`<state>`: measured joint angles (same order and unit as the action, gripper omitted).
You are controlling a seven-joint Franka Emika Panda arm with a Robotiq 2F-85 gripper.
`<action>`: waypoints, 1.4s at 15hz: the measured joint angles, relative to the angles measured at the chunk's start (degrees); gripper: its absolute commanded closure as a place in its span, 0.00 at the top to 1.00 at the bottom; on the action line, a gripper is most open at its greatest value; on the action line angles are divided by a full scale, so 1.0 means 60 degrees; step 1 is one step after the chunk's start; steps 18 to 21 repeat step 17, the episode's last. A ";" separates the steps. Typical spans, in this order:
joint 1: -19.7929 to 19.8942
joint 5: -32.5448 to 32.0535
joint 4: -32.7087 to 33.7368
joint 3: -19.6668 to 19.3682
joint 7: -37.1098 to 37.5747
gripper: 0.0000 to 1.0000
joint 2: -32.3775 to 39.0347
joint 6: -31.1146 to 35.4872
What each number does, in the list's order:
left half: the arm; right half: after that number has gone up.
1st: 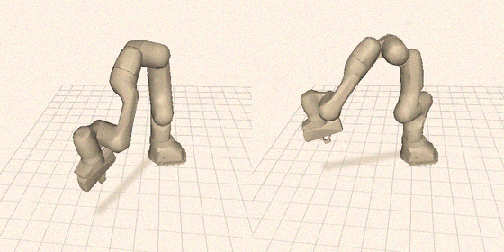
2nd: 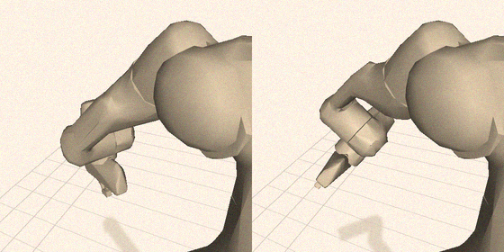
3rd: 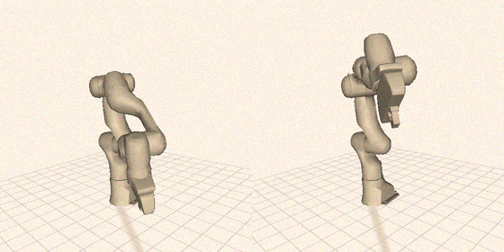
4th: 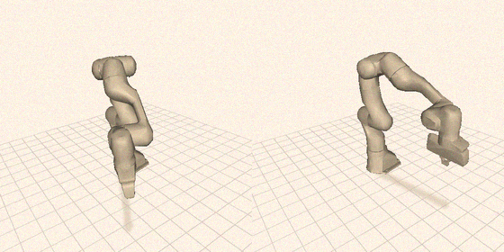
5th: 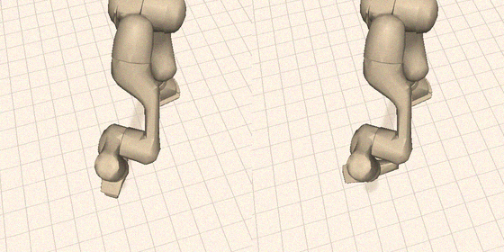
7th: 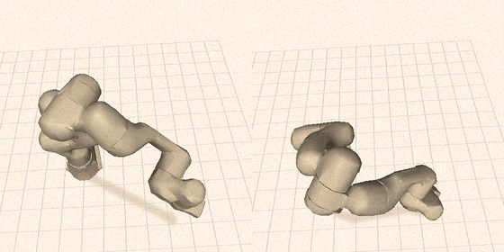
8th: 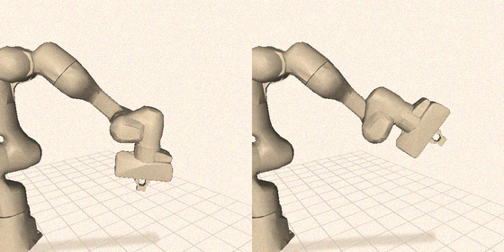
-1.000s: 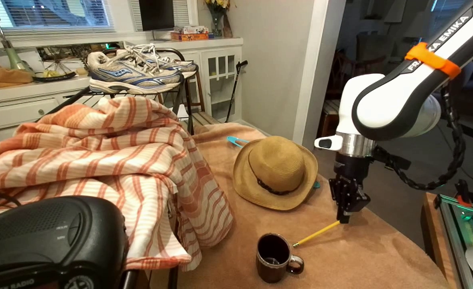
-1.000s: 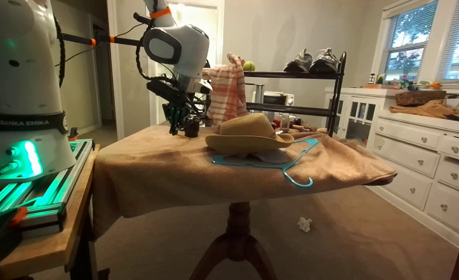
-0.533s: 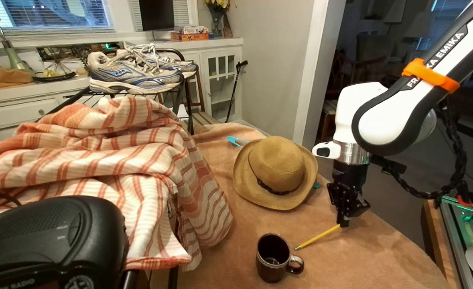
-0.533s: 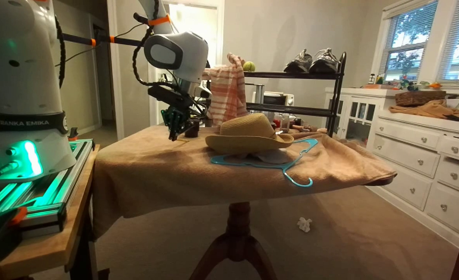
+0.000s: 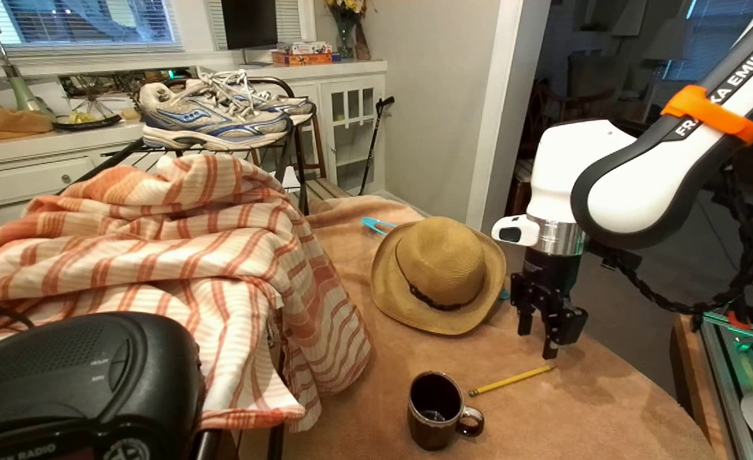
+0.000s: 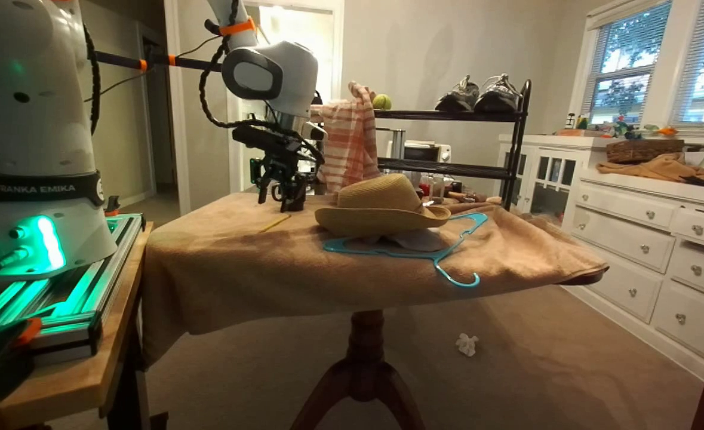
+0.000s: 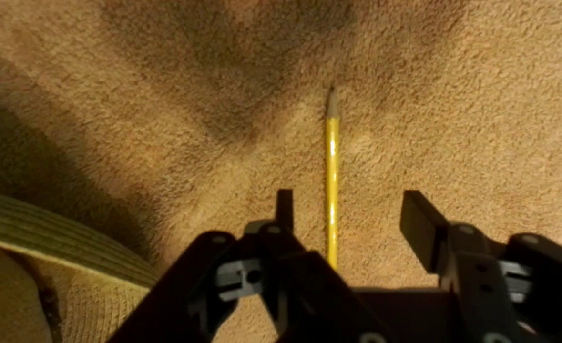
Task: Remove the pencil from the top rack and put it on the table
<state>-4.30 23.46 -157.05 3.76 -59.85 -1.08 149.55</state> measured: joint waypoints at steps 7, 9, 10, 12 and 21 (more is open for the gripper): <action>0.1164 -0.3308 0.0090 0.0486 0.4831 1.00 -0.2326 -0.1598; 0.1284 -0.3783 0.0272 0.0630 0.6129 1.00 -0.3411 -0.2928; 0.1194 -0.3971 0.0428 0.0617 0.6807 1.00 -0.3938 -0.3673; 0.1008 -0.4138 0.0788 0.0585 0.7726 1.00 -0.4856 -0.5084; 0.0718 -0.4407 0.1445 0.0324 0.8301 1.00 -0.6012 -0.7025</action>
